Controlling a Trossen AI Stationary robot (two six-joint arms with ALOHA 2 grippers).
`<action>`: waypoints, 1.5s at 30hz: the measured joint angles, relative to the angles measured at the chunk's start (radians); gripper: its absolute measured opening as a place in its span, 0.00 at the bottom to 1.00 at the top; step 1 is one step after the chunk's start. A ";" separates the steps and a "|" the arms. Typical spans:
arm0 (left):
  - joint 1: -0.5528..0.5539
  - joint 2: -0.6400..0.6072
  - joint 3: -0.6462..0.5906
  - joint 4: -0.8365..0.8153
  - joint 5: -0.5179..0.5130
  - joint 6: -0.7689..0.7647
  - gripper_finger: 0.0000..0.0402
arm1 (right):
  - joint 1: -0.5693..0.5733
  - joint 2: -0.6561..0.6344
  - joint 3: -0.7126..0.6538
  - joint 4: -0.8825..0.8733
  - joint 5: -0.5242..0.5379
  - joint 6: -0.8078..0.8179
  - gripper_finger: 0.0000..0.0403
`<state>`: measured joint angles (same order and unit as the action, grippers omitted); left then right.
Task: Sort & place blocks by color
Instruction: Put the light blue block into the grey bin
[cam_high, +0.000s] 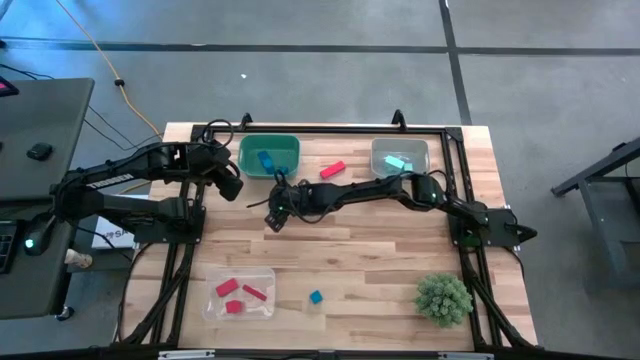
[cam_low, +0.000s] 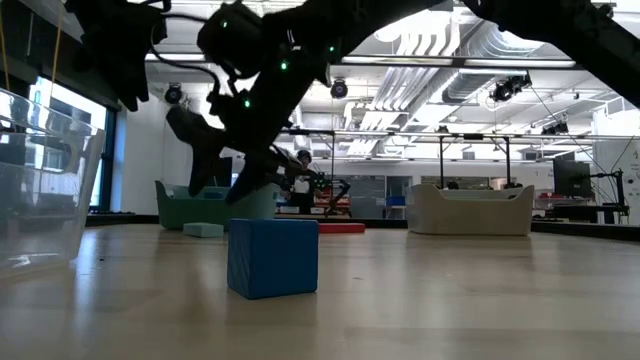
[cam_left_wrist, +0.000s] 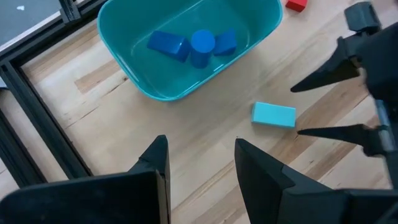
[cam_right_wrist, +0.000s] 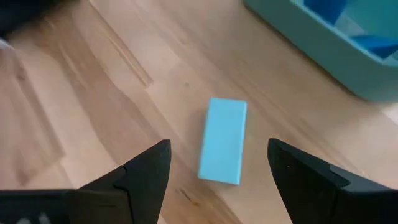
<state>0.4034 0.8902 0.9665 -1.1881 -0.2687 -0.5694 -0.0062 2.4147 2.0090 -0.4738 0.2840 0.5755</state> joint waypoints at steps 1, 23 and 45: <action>0.000 0.000 0.000 0.000 0.000 0.000 0.25 | 0.000 0.006 0.000 -0.001 0.000 0.000 0.64; 0.000 0.000 0.000 0.002 -0.002 0.026 0.25 | -0.009 0.089 0.001 0.037 0.001 -0.016 0.64; 0.000 0.000 0.000 0.003 -0.004 0.031 0.25 | -0.012 0.091 0.002 0.022 -0.018 -0.045 0.25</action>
<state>0.4034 0.8901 0.9665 -1.1851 -0.2726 -0.5385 -0.0177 2.5053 2.0113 -0.4517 0.2655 0.5308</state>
